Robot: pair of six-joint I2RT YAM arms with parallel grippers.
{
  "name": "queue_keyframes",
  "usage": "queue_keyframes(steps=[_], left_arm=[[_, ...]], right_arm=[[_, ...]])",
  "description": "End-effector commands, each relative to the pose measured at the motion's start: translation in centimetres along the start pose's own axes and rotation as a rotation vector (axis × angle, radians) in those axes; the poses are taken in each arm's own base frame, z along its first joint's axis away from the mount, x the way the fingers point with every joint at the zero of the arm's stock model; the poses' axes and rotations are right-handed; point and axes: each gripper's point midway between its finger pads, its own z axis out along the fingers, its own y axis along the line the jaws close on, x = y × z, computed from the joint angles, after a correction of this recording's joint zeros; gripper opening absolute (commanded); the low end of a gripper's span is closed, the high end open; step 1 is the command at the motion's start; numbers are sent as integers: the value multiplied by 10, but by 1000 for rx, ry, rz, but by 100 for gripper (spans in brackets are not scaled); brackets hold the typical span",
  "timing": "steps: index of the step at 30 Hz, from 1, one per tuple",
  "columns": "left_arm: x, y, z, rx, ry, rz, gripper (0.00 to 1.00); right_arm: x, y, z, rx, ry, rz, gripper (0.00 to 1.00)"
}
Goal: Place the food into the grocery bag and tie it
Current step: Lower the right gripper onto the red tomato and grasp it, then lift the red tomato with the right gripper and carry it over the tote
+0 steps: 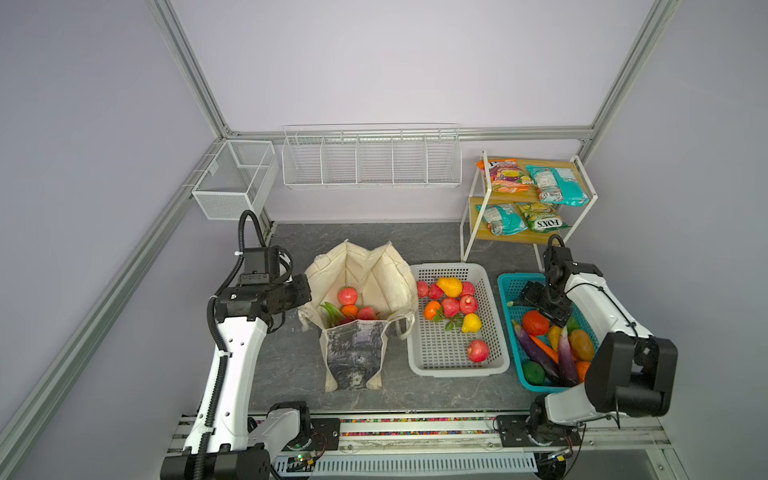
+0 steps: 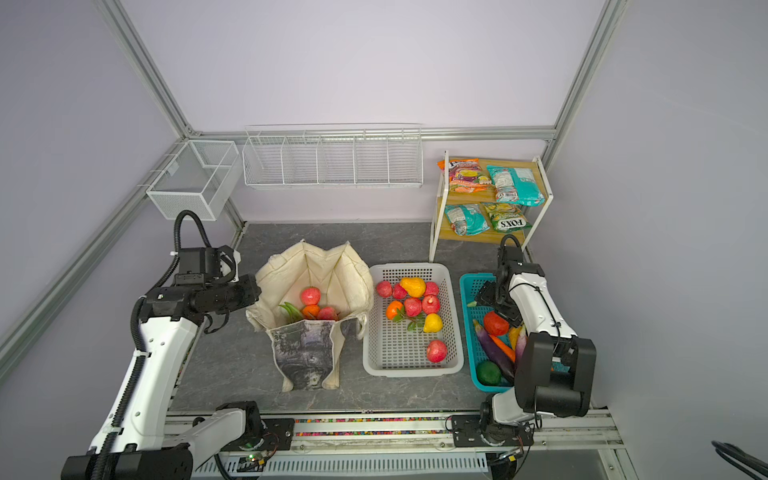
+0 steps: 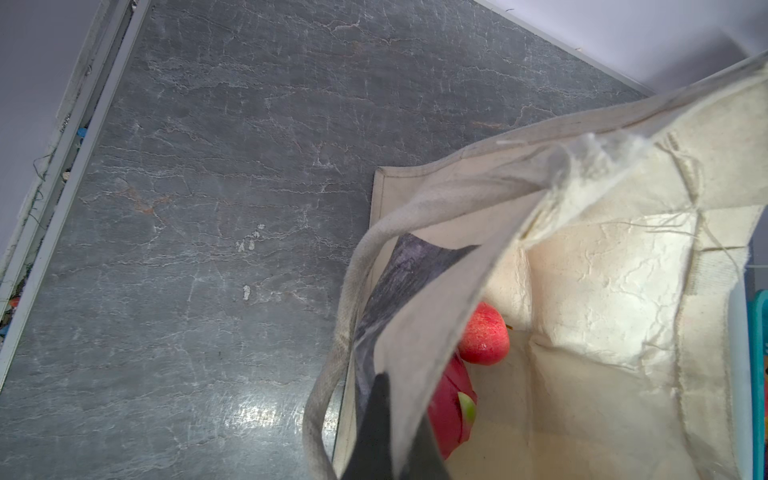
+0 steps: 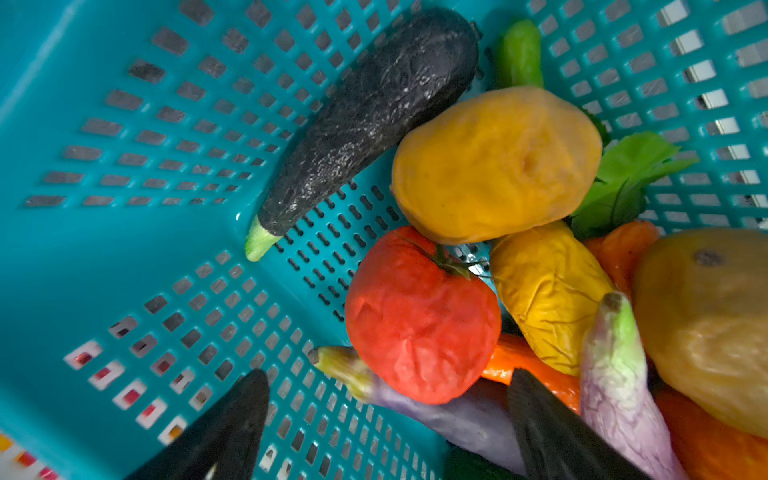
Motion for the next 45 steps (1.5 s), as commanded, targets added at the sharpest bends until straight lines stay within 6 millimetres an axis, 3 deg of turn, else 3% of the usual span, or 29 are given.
queue_keyframes(steps=[1, 9, 19, 29, 38, 45], left_arm=[[-12, -5, -10, 16, -40, 6, 0], [-11, -4, -10, 13, -38, 8, 0], [-10, -4, -11, 9, -37, 7, 0], [-10, -3, -11, 6, -38, 7, 0], [-9, -3, -11, 7, -37, 7, 0], [-10, -4, -11, 9, -38, 6, 0]], right_arm=[[3, -6, 14, 29, 25, 31, 93], [5, -5, 34, 42, 72, 40, 100], [11, -4, 58, 41, 119, 56, 85], [9, -3, 59, 23, 116, 71, 70], [2, 2, 28, -26, 60, 73, 57], [-7, 12, -37, -139, -41, 72, 56]])
